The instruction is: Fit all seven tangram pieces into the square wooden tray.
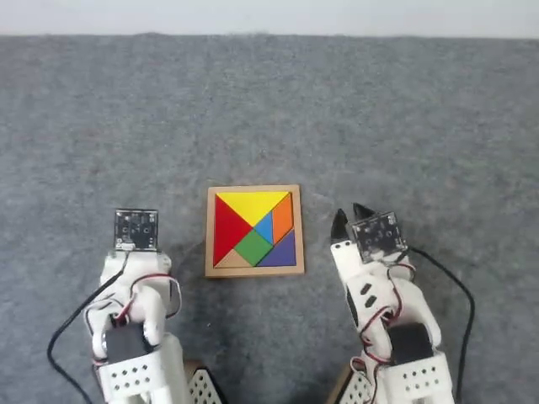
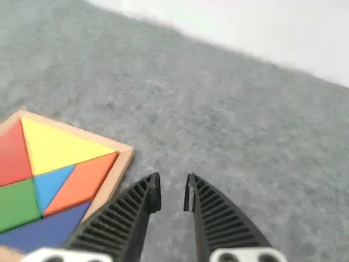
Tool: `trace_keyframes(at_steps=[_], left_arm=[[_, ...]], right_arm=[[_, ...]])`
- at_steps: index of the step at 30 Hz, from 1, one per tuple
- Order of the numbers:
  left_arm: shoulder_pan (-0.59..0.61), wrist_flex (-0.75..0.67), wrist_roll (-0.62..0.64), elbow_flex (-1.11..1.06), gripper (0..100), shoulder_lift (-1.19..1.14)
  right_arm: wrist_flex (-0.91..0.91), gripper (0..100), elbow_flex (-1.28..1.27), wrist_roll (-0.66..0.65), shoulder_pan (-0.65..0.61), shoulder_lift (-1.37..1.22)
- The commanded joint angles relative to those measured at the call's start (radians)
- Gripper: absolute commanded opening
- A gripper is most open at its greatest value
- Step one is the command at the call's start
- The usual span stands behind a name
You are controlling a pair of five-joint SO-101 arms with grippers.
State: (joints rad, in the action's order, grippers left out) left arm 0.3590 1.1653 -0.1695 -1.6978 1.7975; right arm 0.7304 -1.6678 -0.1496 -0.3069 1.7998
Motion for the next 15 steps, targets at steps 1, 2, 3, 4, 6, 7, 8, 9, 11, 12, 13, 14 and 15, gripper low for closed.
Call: trace_keyframes(at_steps=[1, 2, 3, 4, 6, 7, 8, 9, 11, 12, 13, 14, 15], left_arm=[[0.006, 0.091, -0.009, 0.015, 1, 0.018], [0.006, 0.101, -0.009, 0.015, 1, 0.018], [0.006, 0.098, -0.009, 0.015, 1, 0.018], [0.006, 0.097, -0.008, 0.015, 1, 0.018], [0.006, 0.097, -0.006, 0.015, 1, 0.018], [0.006, 0.097, -0.006, 0.015, 1, 0.018], [0.006, 0.097, -0.006, 0.015, 1, 0.018], [0.006, 0.097, -0.006, 0.015, 1, 0.018], [0.006, 0.097, -0.006, 0.015, 1, 0.018], [0.006, 0.097, -0.006, 0.015, 1, 0.018], [0.006, 0.097, -0.006, 0.015, 1, 0.018], [0.006, 0.097, -0.006, 0.015, 1, 0.018], [0.006, 0.097, -0.006, 0.015, 1, 0.018]], right_arm=[[0.090, 9.0, -0.014, 0.043, 0.022, -0.007], [0.116, 9.0, -0.017, 0.044, 0.022, -0.013], [0.150, 9.0, -0.017, 0.044, 0.022, -0.013], [0.183, 9.0, -0.017, 0.044, 0.022, -0.013], [0.251, 9.0, -0.017, 0.044, 0.022, -0.013], [0.280, 9.0, -0.017, 0.043, 0.022, -0.013], [0.311, 9.0, -0.017, 0.043, 0.022, -0.013], [0.338, 9.0, -0.017, 0.043, 0.024, -0.013], [0.387, 9.0, -0.017, 0.043, 0.024, -0.015], [0.410, 9.0, -0.017, 0.043, 0.022, -0.015], [0.430, 9.0, -0.017, 0.043, 0.022, -0.015], [0.446, 9.0, -0.017, 0.043, 0.022, -0.015], [0.460, 9.0, -0.017, 0.043, 0.022, -0.015]])
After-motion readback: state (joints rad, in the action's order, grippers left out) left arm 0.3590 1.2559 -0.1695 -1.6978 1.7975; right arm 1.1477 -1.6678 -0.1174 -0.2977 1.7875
